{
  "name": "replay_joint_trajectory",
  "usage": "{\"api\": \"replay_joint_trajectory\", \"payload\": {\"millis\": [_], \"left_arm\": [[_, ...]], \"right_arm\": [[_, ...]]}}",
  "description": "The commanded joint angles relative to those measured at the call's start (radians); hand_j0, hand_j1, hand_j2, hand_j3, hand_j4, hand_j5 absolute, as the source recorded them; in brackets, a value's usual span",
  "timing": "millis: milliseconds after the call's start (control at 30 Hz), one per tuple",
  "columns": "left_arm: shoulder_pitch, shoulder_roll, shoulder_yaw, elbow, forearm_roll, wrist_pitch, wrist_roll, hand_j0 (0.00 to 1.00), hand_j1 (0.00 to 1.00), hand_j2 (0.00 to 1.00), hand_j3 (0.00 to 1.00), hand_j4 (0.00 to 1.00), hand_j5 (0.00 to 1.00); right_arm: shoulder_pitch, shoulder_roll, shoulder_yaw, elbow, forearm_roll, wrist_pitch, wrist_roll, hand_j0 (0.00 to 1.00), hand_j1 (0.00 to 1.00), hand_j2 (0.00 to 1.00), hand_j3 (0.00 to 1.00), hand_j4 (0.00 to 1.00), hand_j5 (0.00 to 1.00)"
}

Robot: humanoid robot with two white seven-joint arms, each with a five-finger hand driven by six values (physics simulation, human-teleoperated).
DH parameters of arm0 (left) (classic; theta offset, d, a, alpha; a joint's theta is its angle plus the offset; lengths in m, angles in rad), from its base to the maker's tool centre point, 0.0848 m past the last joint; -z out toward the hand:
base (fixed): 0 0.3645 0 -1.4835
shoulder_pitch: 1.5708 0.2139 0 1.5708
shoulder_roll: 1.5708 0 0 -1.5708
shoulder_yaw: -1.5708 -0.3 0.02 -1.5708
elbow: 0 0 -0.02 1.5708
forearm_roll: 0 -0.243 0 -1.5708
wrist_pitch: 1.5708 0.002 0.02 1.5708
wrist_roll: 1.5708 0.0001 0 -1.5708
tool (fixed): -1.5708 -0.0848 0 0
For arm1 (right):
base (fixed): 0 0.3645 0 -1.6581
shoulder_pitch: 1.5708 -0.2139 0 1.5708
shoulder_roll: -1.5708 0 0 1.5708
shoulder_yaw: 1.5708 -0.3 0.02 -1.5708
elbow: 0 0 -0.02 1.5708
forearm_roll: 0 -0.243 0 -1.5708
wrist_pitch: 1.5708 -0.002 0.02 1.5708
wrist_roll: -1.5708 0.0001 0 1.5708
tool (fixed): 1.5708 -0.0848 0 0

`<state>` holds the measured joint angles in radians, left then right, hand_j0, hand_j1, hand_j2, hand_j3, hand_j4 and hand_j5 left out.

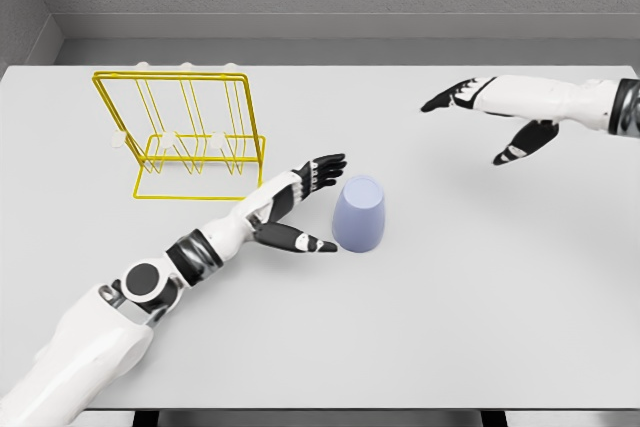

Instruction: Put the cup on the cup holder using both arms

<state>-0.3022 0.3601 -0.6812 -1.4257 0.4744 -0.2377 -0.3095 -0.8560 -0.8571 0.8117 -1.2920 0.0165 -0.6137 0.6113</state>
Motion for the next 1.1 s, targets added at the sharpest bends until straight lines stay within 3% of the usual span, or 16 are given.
{"api": "replay_joint_trajectory", "payload": {"millis": [0, 100, 167, 1067], "left_arm": [[0.000, -0.013, 0.000, 0.008, -0.002, -0.003, 0.000, 1.00, 1.00, 1.00, 1.00, 1.00, 1.00], [-0.005, -0.032, 0.000, 0.033, -0.007, -0.003, 0.000, 1.00, 1.00, 1.00, 1.00, 1.00, 1.00], [-0.006, -0.036, 0.002, 0.033, -0.053, -0.002, 0.000, 1.00, 1.00, 1.00, 1.00, 1.00, 1.00], [-0.021, -0.121, 0.002, 0.088, -0.080, -0.002, -0.002, 1.00, 1.00, 1.00, 1.00, 1.00, 1.00]], "right_arm": [[0.000, -0.011, -0.005, -0.001, -0.007, 0.003, 0.000, 1.00, 1.00, 1.00, 1.00, 1.00, 1.00], [-0.005, -0.013, -0.011, 0.002, -0.007, 0.003, 0.000, 1.00, 1.00, 1.00, 1.00, 1.00, 1.00], [-0.008, -0.013, -0.013, 0.002, -0.007, 0.003, 0.000, 1.00, 1.00, 1.00, 1.00, 1.00, 1.00], [-0.003, -0.016, -0.011, 0.010, -0.007, 0.003, 0.000, 1.00, 1.00, 1.00, 1.00, 1.00, 1.00]]}}
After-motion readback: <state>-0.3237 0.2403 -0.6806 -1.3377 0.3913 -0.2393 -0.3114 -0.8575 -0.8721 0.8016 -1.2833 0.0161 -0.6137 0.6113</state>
